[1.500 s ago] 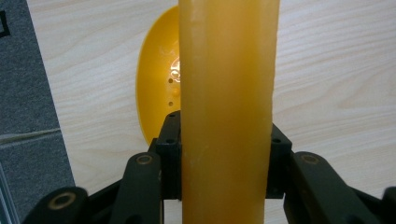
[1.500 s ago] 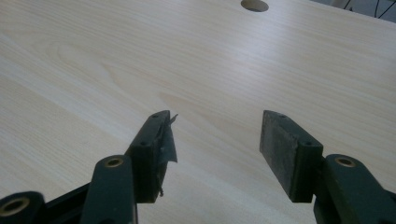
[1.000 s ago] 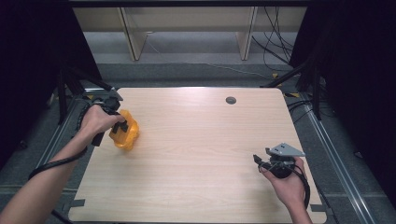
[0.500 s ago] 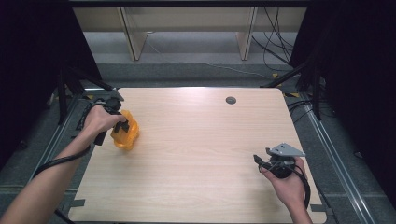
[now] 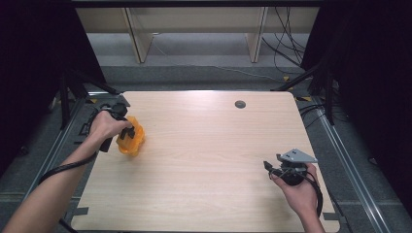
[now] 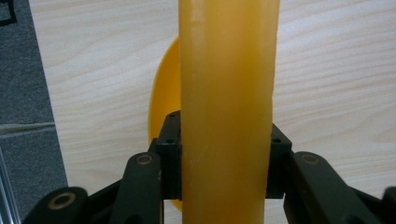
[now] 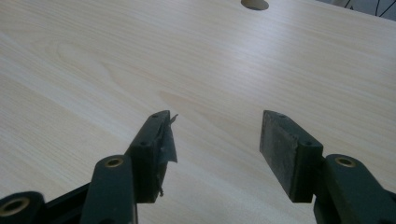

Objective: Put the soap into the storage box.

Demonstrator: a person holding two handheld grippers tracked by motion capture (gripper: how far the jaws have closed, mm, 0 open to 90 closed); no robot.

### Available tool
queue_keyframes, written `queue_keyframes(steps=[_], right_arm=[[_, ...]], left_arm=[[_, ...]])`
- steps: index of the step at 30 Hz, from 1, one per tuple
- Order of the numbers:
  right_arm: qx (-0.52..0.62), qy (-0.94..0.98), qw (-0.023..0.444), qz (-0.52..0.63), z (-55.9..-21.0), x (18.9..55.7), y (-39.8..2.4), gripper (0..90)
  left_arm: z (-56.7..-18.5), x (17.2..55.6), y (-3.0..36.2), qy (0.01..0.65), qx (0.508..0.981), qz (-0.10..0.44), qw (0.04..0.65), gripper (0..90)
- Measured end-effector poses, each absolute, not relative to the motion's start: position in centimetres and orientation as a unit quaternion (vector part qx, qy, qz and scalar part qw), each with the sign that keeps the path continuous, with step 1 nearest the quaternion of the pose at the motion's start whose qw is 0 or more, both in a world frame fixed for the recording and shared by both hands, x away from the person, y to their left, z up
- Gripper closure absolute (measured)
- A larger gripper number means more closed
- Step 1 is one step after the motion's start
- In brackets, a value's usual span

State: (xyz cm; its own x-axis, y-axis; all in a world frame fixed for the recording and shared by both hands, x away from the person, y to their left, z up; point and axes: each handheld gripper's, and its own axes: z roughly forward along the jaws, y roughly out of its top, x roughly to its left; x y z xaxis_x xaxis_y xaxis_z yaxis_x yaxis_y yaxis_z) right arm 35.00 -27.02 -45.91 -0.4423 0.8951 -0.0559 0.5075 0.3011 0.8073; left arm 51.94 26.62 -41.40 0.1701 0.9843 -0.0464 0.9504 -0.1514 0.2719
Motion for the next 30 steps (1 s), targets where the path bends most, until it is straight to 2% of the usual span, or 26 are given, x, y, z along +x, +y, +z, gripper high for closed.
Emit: queue_keyframes(steps=[3, 4, 7, 26, 28, 30], right_arm=[[0.458, 0.765, 0.260, 0.372, -45.9, 35.0, -27.0, 44.3], [0.457, 0.765, 0.260, 0.372, -45.9, 35.0, -27.0, 44.2], [0.459, 0.764, 0.260, 0.371, -45.9, 35.0, -27.1, 44.2], [0.458, 0.766, 0.255, 0.372, -45.9, 35.0, -27.0, 44.2], [0.459, 0.766, 0.250, 0.374, -45.9, 35.0, -27.0, 44.2], [0.458, 0.768, 0.250, 0.372, -45.9, 35.0, -27.0, 44.1]], left_arm=[[-41.7, 52.0, 26.5, 0.641, 0.756, 0.068, 0.113, 60.4], [-41.8, 52.0, 26.2, 0.657, 0.742, 0.065, 0.116, 60.4], [-41.9, 52.2, 26.7, 0.634, 0.763, 0.066, 0.106, 60.4], [-42.5, 52.2, 26.7, 0.636, 0.761, 0.069, 0.111, 59.1], [-42.6, 52.1, 26.5, 0.648, 0.752, 0.056, 0.109, 58.5], [-42.8, 52.3, 26.9, 0.630, 0.767, 0.061, 0.107, 57.5]])
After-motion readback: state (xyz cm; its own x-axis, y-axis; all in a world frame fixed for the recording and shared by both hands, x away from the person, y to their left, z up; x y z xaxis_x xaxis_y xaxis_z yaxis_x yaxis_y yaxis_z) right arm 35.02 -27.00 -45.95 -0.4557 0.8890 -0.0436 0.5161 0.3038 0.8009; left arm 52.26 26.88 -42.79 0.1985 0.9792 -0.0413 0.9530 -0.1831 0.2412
